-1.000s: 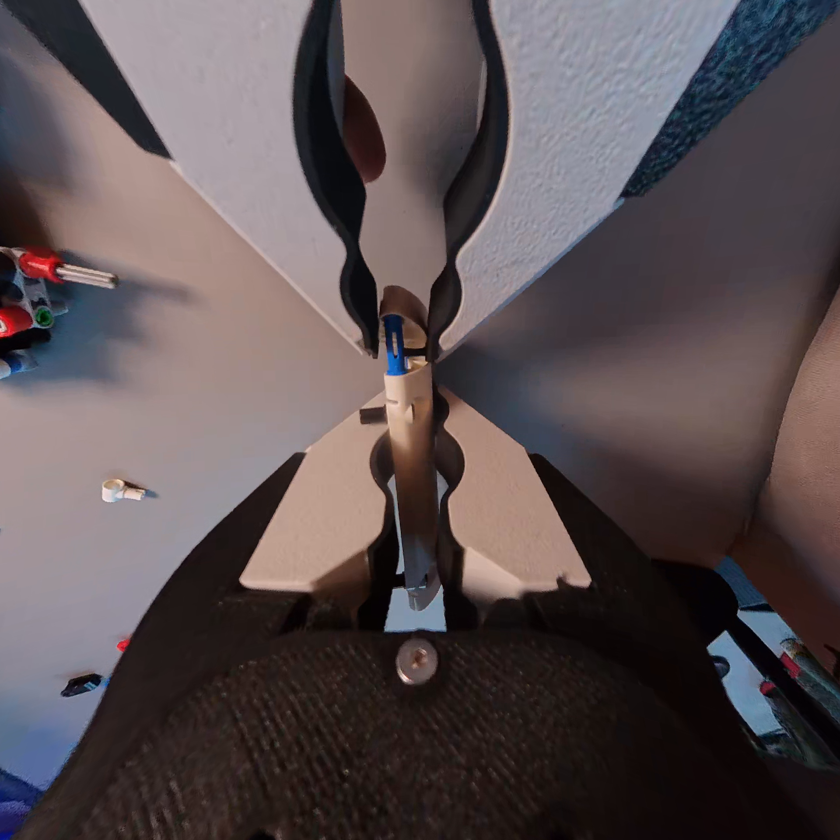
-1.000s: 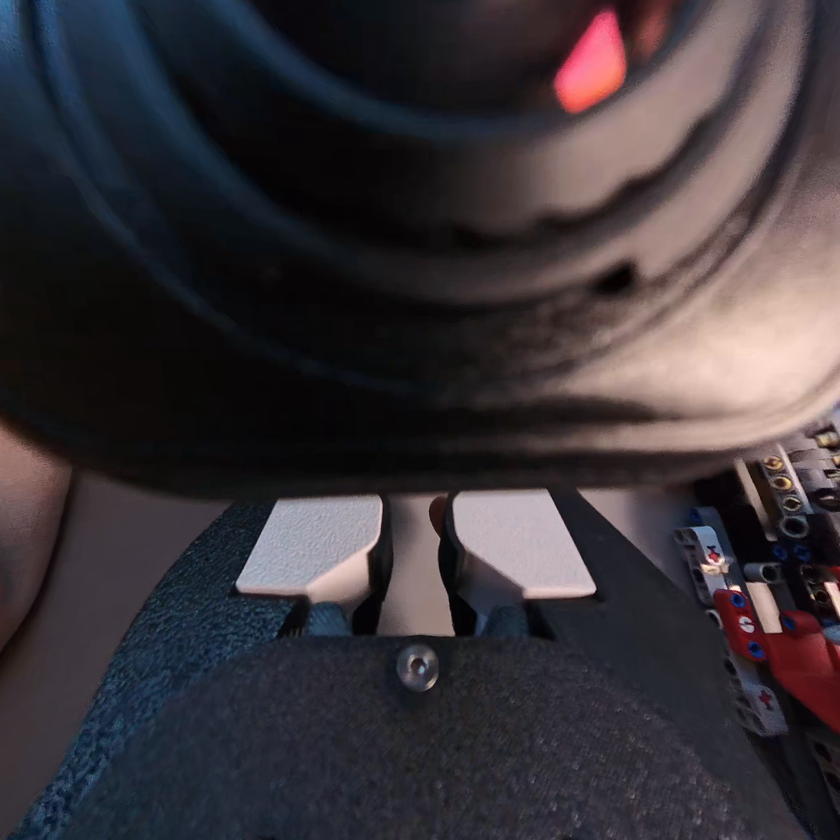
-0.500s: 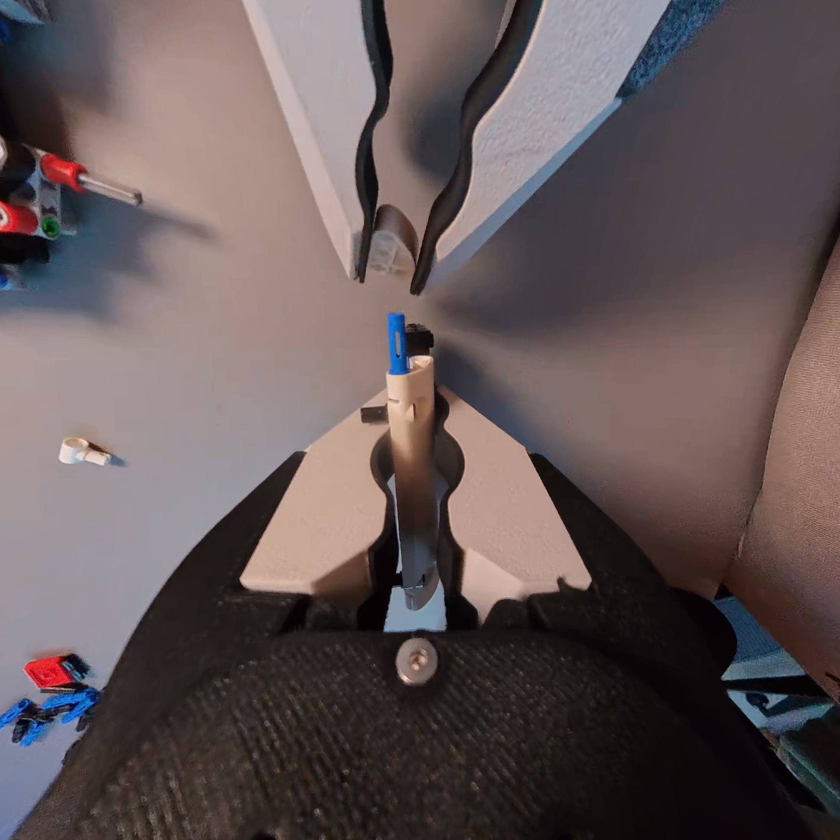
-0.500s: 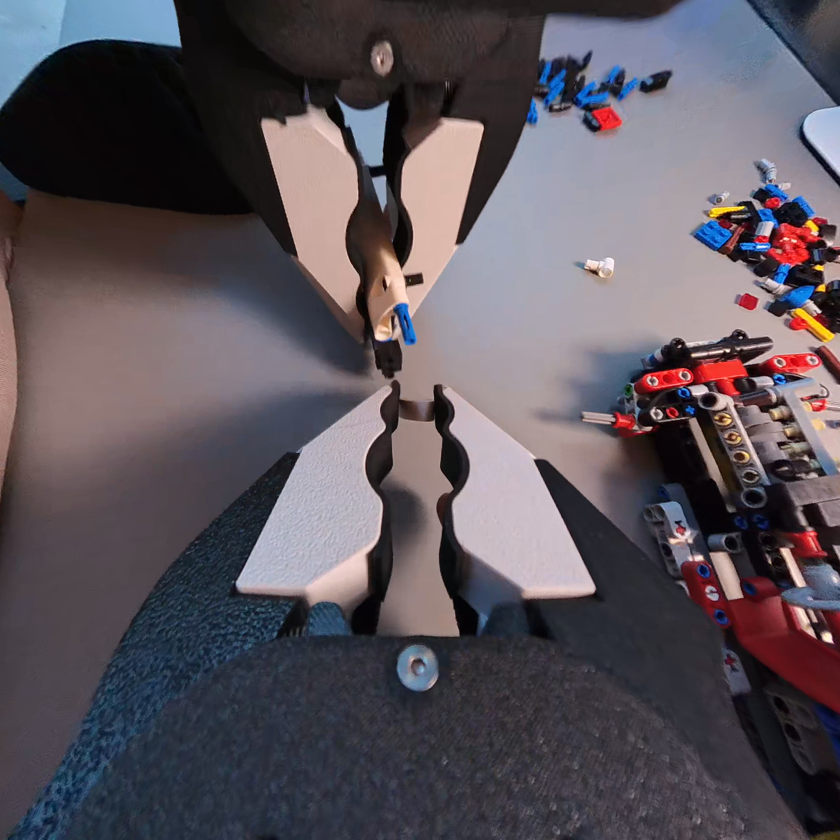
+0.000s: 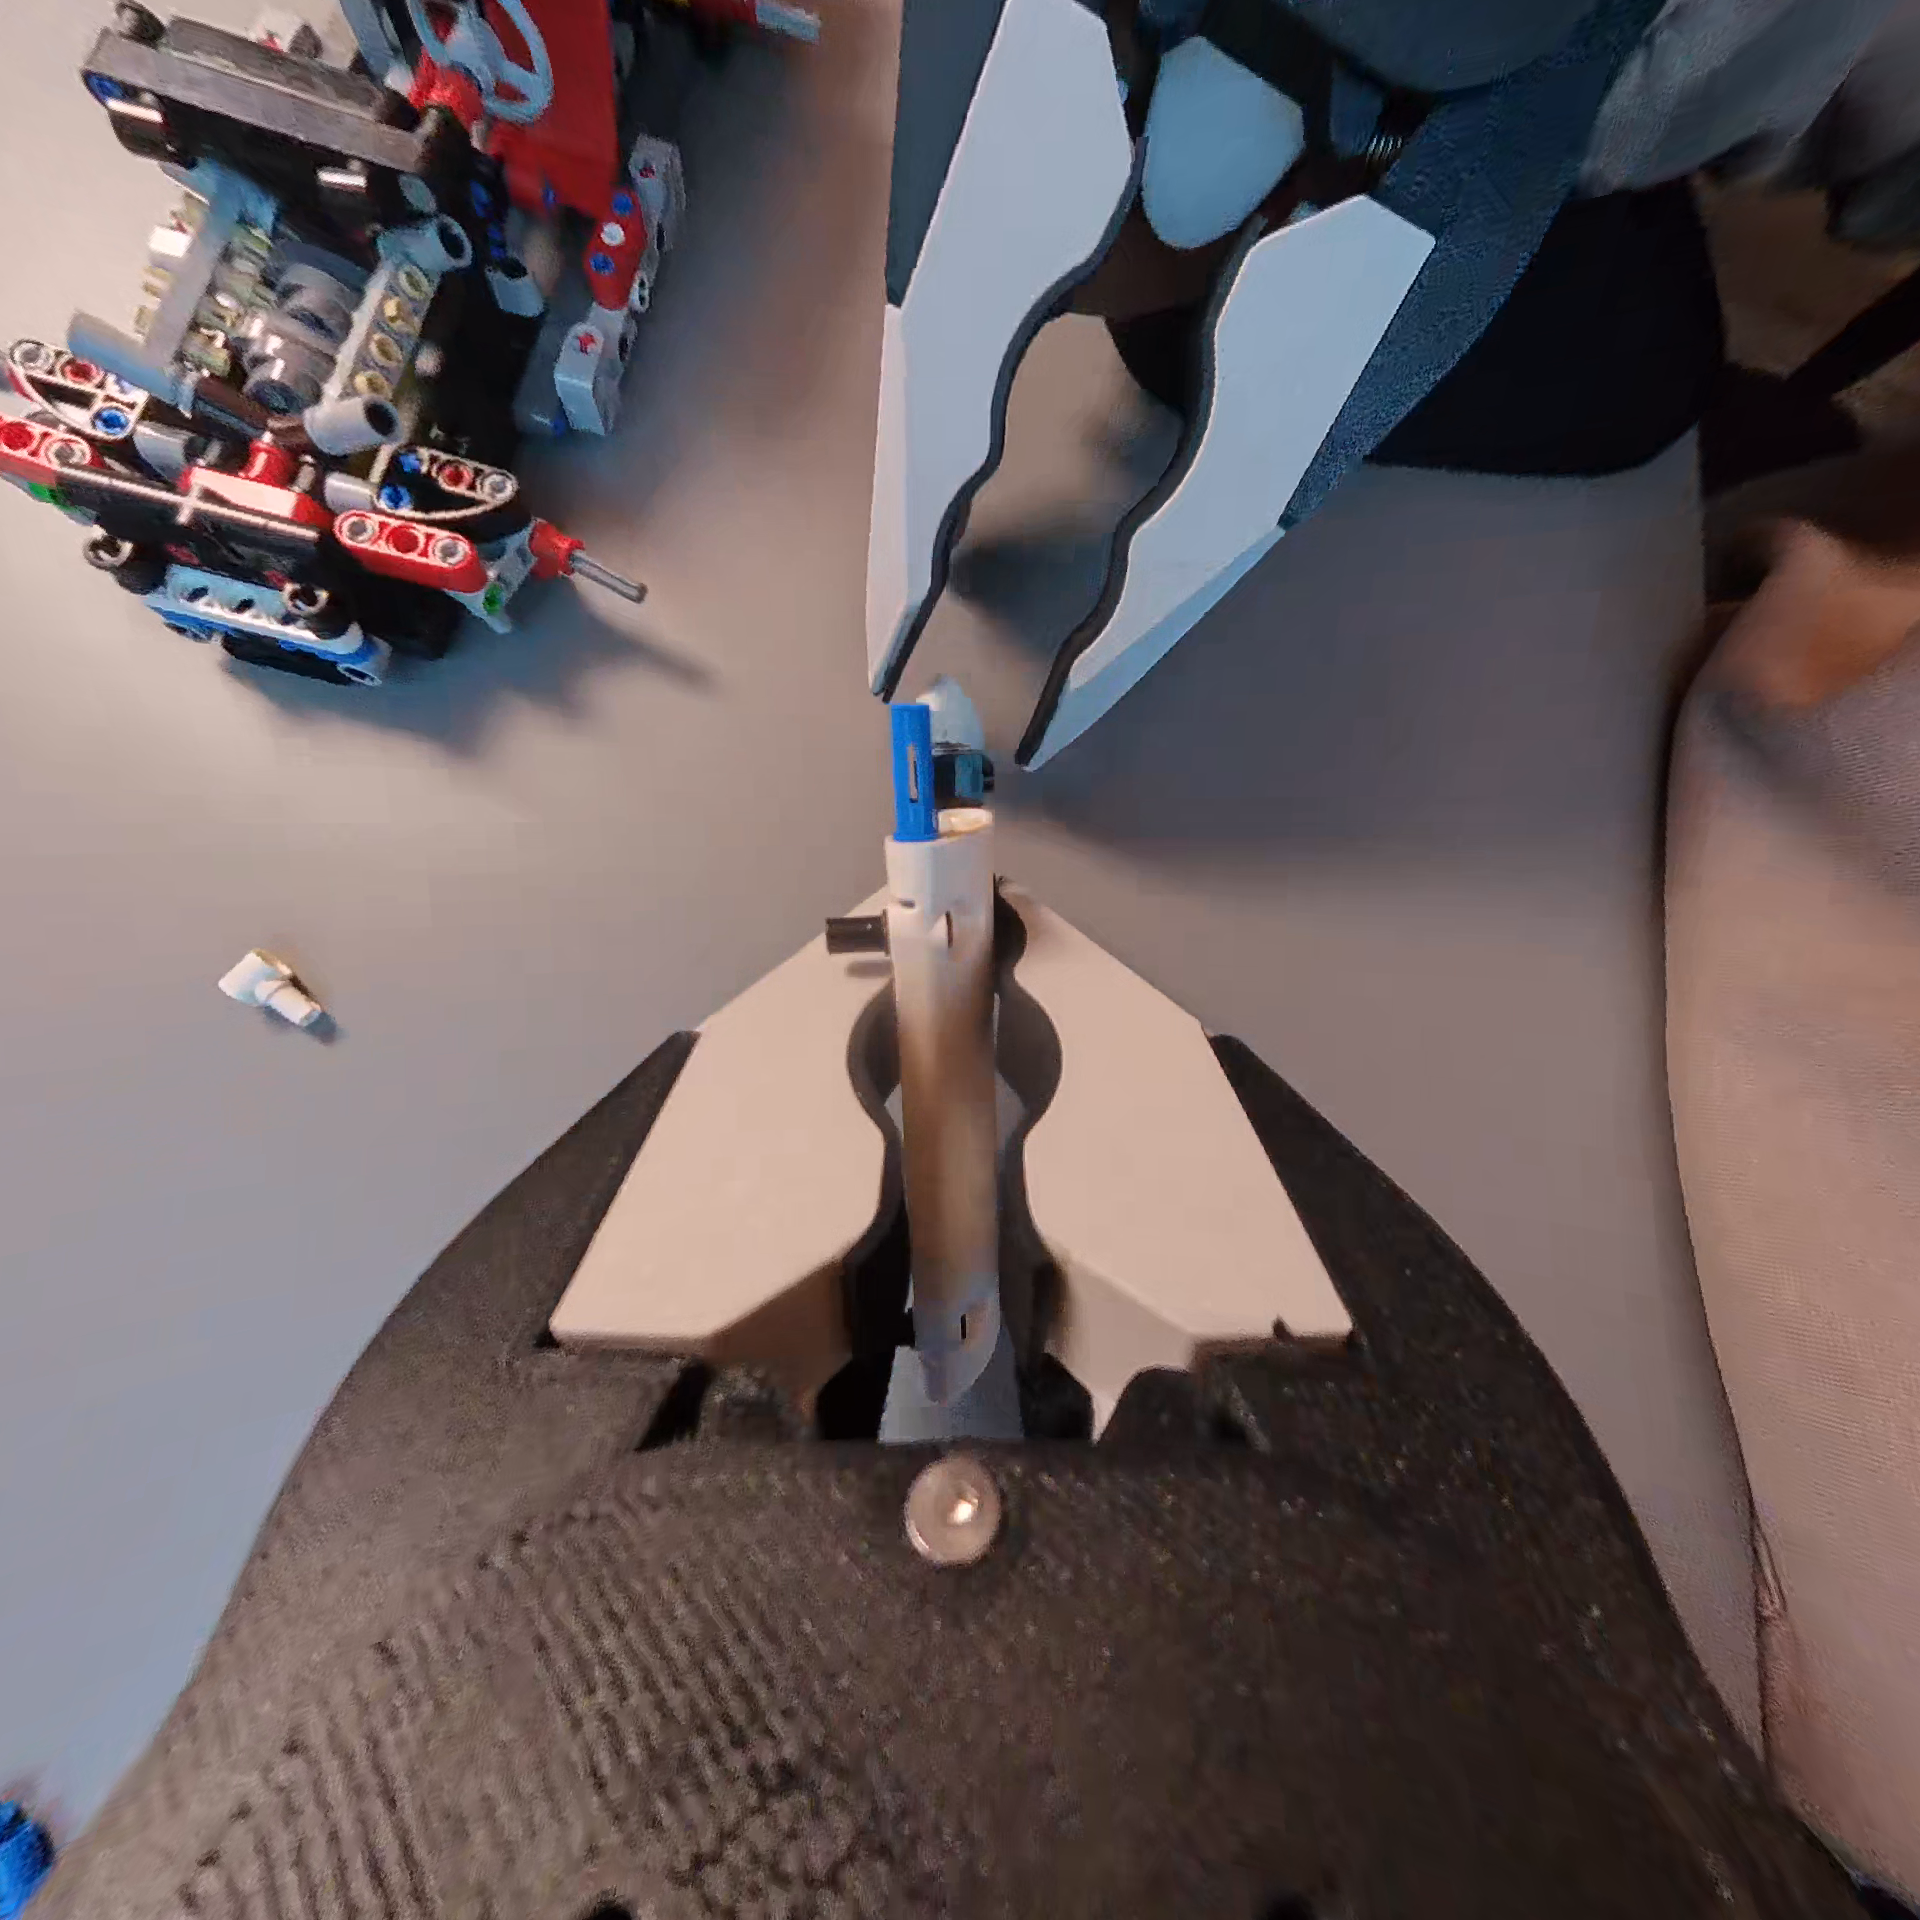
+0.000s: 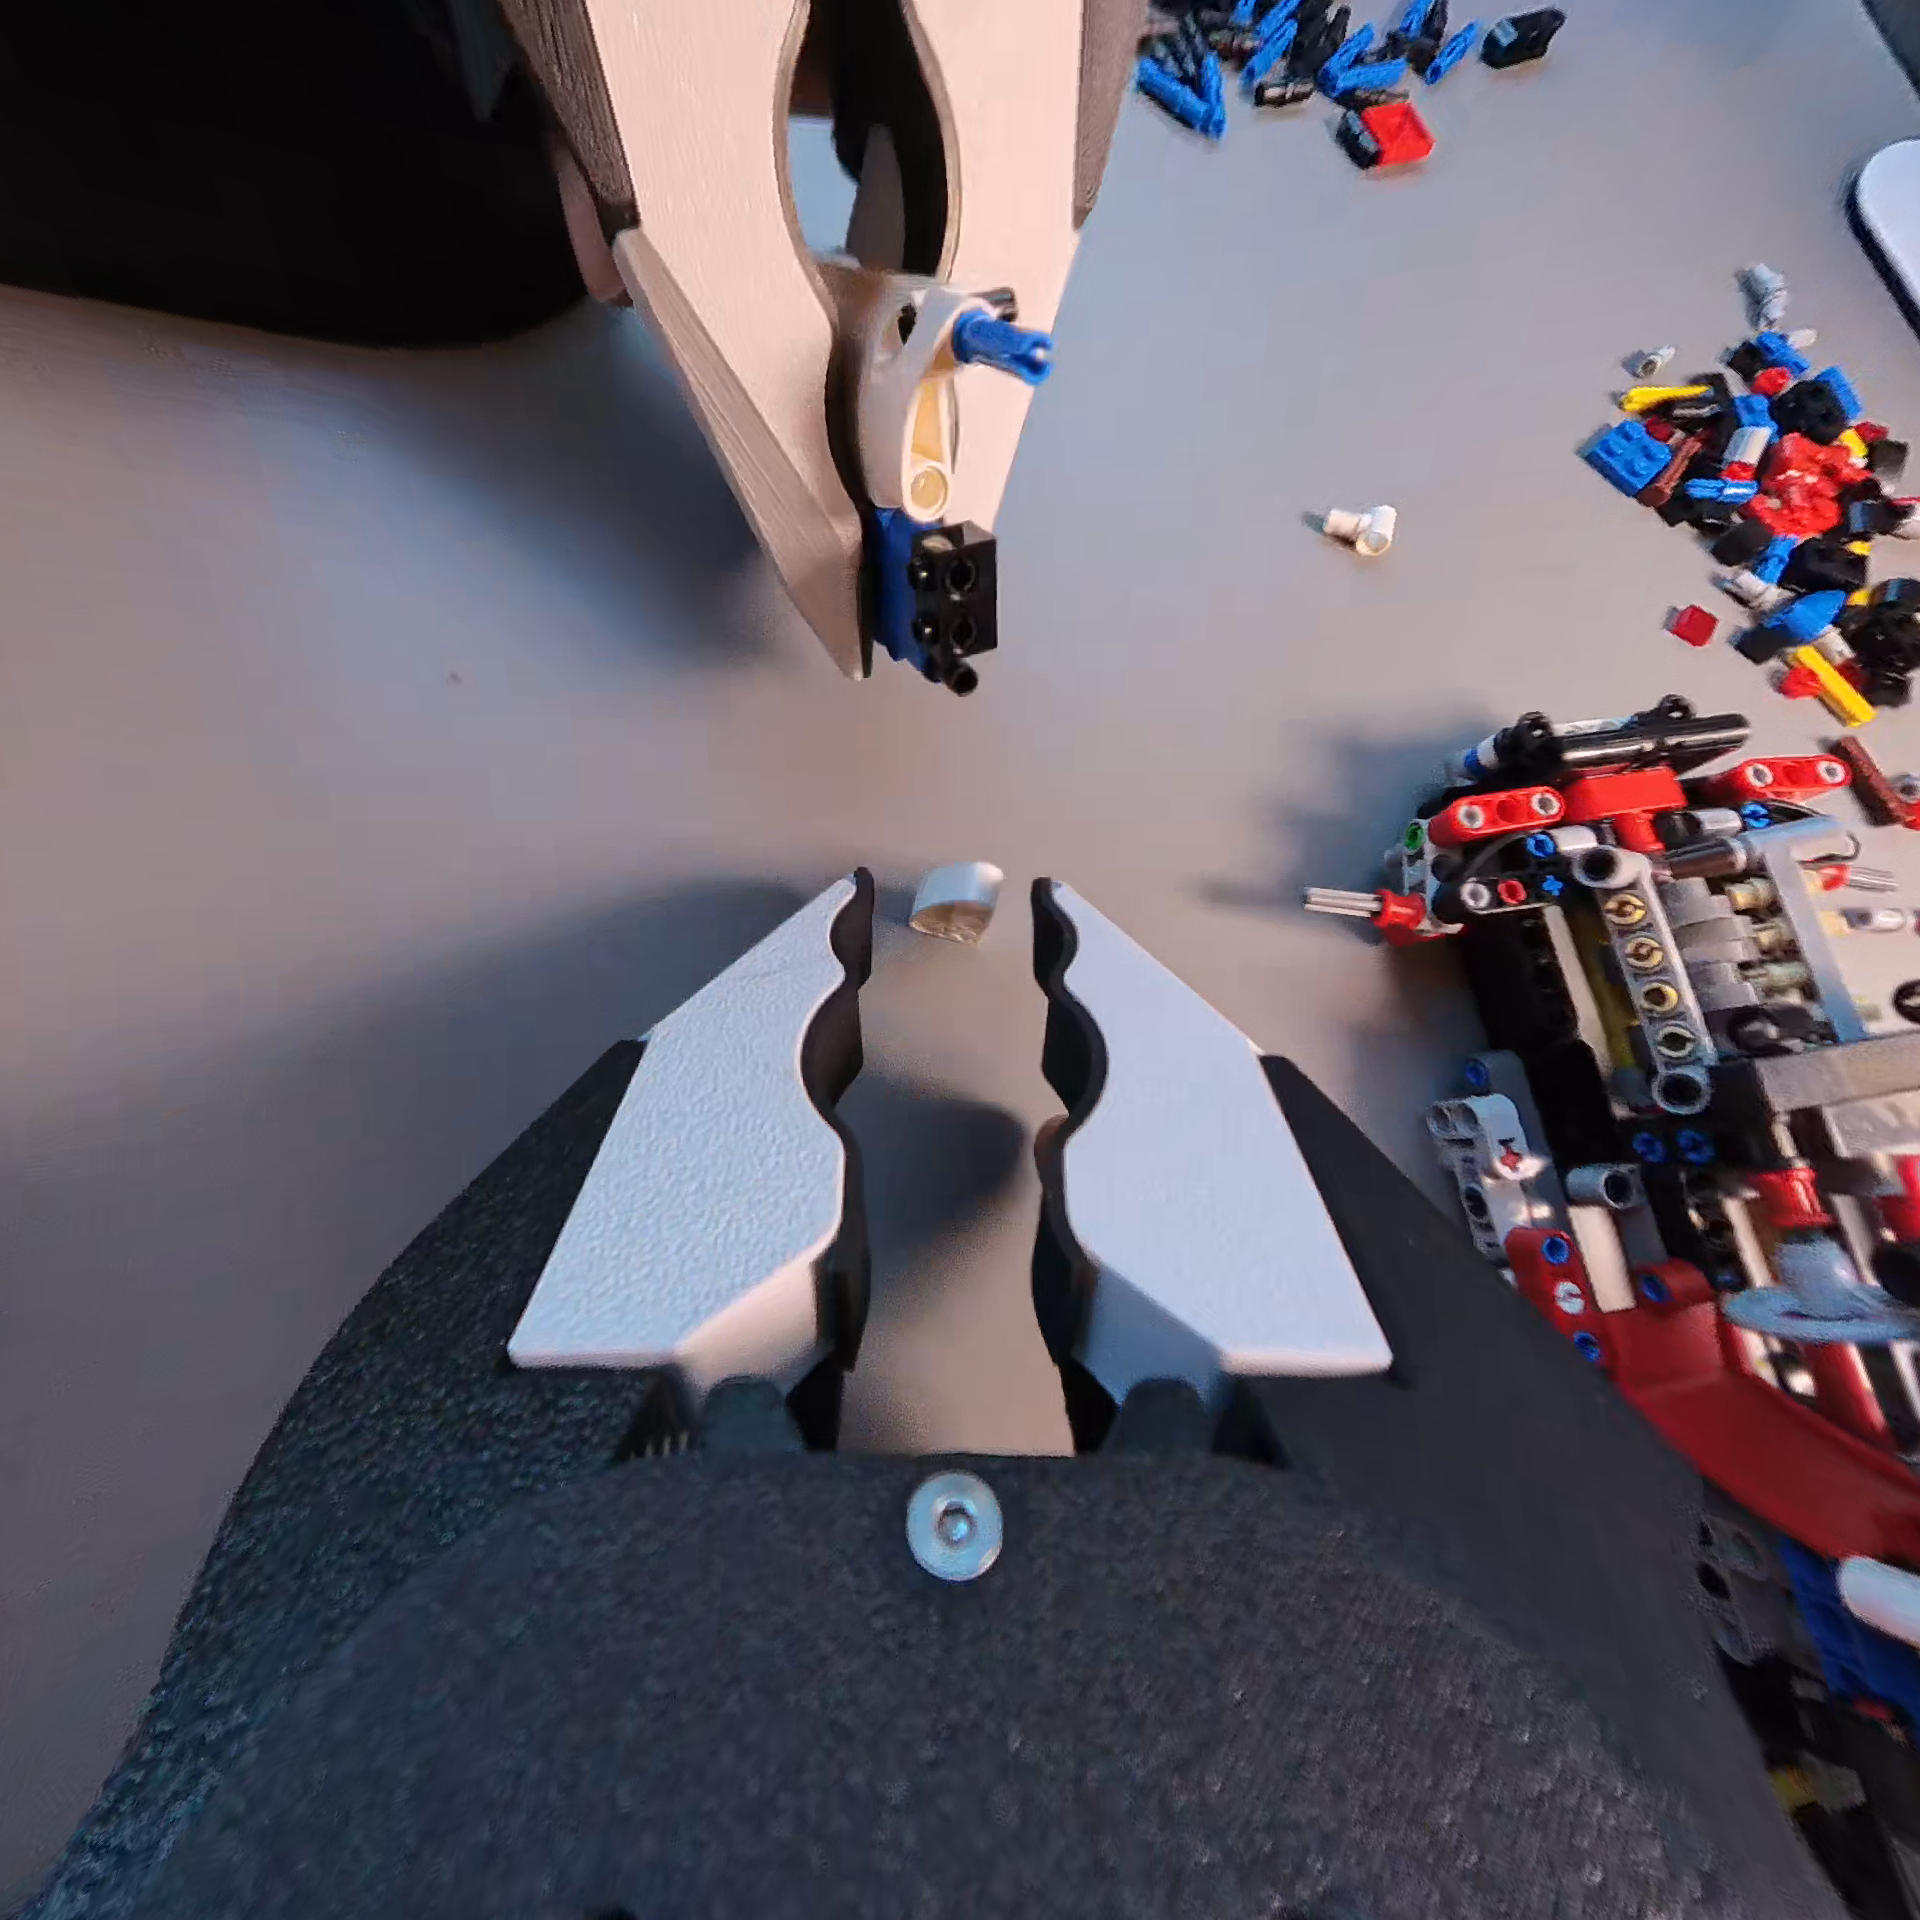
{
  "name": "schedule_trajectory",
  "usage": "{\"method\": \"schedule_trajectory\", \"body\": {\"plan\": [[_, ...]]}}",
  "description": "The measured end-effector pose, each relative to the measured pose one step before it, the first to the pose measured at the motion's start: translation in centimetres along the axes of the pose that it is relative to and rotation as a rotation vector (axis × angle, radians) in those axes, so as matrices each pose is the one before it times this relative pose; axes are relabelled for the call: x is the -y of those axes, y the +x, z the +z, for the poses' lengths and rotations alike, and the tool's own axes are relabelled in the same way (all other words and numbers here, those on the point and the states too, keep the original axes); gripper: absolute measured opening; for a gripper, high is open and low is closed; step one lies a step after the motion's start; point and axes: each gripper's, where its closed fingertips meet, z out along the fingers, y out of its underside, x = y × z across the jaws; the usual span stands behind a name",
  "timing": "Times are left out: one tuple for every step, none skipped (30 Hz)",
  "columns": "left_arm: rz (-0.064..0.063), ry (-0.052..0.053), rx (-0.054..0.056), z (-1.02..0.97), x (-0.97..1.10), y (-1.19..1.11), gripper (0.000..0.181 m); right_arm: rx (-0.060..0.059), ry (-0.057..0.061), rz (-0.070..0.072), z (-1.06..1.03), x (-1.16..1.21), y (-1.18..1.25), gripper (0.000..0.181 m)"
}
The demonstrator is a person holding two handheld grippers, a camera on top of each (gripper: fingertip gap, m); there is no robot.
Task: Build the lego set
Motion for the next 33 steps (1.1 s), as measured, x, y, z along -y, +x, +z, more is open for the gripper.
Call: {"method": "schedule_trajectory", "body": {"plan": [[-0.0082, 0.0271, -0.0050, -0.063, 0.157, 0.016, 0.007, 0.0021, 0.0296, 0.0147, -0.425, 0.350, 0.118, 0.030], [-0.0118, 0.0134, -0.0025, -0.047, 0.038, -0.046, 0.007, 0.0000, 0.0262, 0.0182, -0.420, 0.321, 0.145, 0.031], [-0.0040, 0.0151, 0.0043, -0.033, 0.107, -0.128, 0.007, 0.0045, 0.0201, 0.0150, -0.368, 0.272, 0.059, 0.032], [0.0058, 0.0227, 0.0137, -0.023, 0.228, -0.181, 0.007, 0.0040, 0.0215, 0.0099, -0.337, 0.333, -0.032, 0.033], [0.0153, 0.0256, 0.0195, 0.015, 0.277, -0.184, 0.006, -0.0028, 0.0255, 0.0098, -0.297, 0.451, -0.006, 0.033], [0.0268, 0.0228, 0.0257, 0.058, 0.260, -0.166, 0.007, 0.0016, 0.0275, 0.0153, -0.230, 0.530, -0.113, 0.033], [0.0393, 0.0226, 0.0344, 0.072, 0.248, -0.175, 0.007, 0.0080, 0.0254, 0.0219, -0.144, 0.543, -0.241, 0.034], [0.0489, 0.0215, 0.0381, 0.110, 0.232, -0.139, 0.006, 0.0044, 0.0237, 0.0200, -0.048, 0.521, -0.208, 0.034], [0.0553, 0.0171, 0.0312, 0.166, 0.178, 0.036, 0.006, -0.0095, 0.0217, 0.0041, 0.049, 0.463, -0.037, 0.035], [0.0537, 0.0138, 0.0283, 0.189, 0.154, 0.111, 0.006, -0.0172, 0.0158, -0.0217, 0.141, 0.390, 0.018, 0.035], [0.0460, 0.0115, 0.0334, 0.213, 0.128, 0.033, 0.006, -0.0169, 0.0073, -0.0453, 0.225, 0.268, -0.017, 0.035], [0.0410, 0.0002, 0.0284, 0.247, -0.011, 0.066, 0.006, -0.0164, -0.0006, -0.0609, 0.310, 0.145, -0.048, 0.035], [0.0426, -0.0140, 0.0241, 0.273, -0.195, 0.110, 0.006, -0.0102, -0.0132, -0.0681, 0.365, -0.068, -0.118, 0.033], [0.0487, -0.0236, 0.0253, 0.234, -0.341, 0.094, 0.006, -0.0129, -0.0296, -0.0762, 0.378, -0.352, -0.052, 0.023], [0.0481, -0.0286, 0.0135, 0.150, -0.422, 0.194, 0.010, -0.0175, -0.0280, -0.0911, 0.331, -0.453, 0.009, 0.013], [0.0360, -0.0277, -0.0072, 0.040, -0.426, 0.377, 0.019, -0.0112, -0.0067, -0.0920, 0.283, -0.240, -0.147, 0.011], [0.0176, -0.0174, -0.0212, -0.115, -0.286, 0.456, 0.026, 0.0007, 0.0077, -0.0733, 0.213, -0.062, -0.317, 0.010], [0.0023, -0.0044, -0.0276, -0.286, -0.128, 0.463, 0.031, 0.0126, 0.0052, -0.0482, 0.165, -0.024, -0.446, 0.010], [-0.0098, 0.0004, -0.0325, -0.372, -0.076, 0.474, 0.036, 0.0126, -0.0074, -0.0447, 0.160, -0.107, -0.437, 0.010], [-0.0215, -0.0020, -0.0338, -0.396, -0.133, 0.395, 0.044, 0.0072, -0.0081, -0.0579, 0.132, -0.043, -0.465, 0.010], [-0.0308, 0.0012, -0.0295, -0.436, -0.091, 0.256, 0.050, -0.0080, -0.0118, -0.0576, 0.144, -0.029, -0.263, 0.010], [-0.0330, 0.0087, -0.0299, -0.452, 0.018, 0.180, 0.053, -0.0060, -0.0183, -0.0477, 0.180, -0.110, -0.252, 0.010], [-0.0318, 0.0068, -0.0263, -0.414, 0.017, 0.064, 0.056, 0.0058, -0.0187, -0.0411, 0.197, -0.160, -0.384, 0.010], [-0.0316, -0.0017, -0.0168, -0.339, -0.031, -0.146, 0.057, 0.0097, -0.0160, -0.0303, 0.194, -0.189, -0.390, 0.010], [-0.0315, -0.0123, -0.0168, -0.185, -0.135, -0.203, 0.058, 0.0120, -0.0075, -0.0131, 0.185, -0.100, -0.373, 0.013], [-0.0332, -0.0221, -0.0322, -0.026, -0.253, 0.007, 0.060, 0.0159, -0.0018, 0.0032, 0.141, -0.027, -0.347, 0.016], [-0.0363, -0.0312, -0.0373, 0.167, -0.380, 0.096, 0.063, 0.0048, 0.0039, 0.0190, 0.052, 0.050, -0.093, 0.020], [-0.0296, -0.0378, -0.0316, 0.310, -0.498, 0.079, 0.064, 0.0141, 0.0113, 0.0299, -0.142, 0.162, -0.118, 0.023], [-0.0129, -0.0356, -0.0170, 0.371, -0.498, -0.036, 0.064, 0.0243, 0.0138, 0.0427, -0.322, 0.153, -0.141, 0.027], [0.0011, -0.0303, -0.0081, 0.357, -0.471, -0.042, 0.062, 0.0236, 0.0109, 0.0487, -0.491, 0.015, -0.049, 0.030], [0.0129, -0.0153, -0.0024, 0.236, -0.261, -0.029, 0.063, 0.0327, 0.0147, 0.0550, -0.649, -0.041, -0.137, 0.032], [0.0213, 0.0117, 0.0132, -0.023, 0.224, -0.202, 0.061, 0.0305, 0.0216, 0.0722, -0.763, -0.002, -0.023, 0.031], [0.0137, -0.0043, 0.0245, -0.042, -0.016, -0.410, 0.057, 0.0058, 0.0195, 0.0834, -0.743, -0.090, 0.406, 0.030]]}}
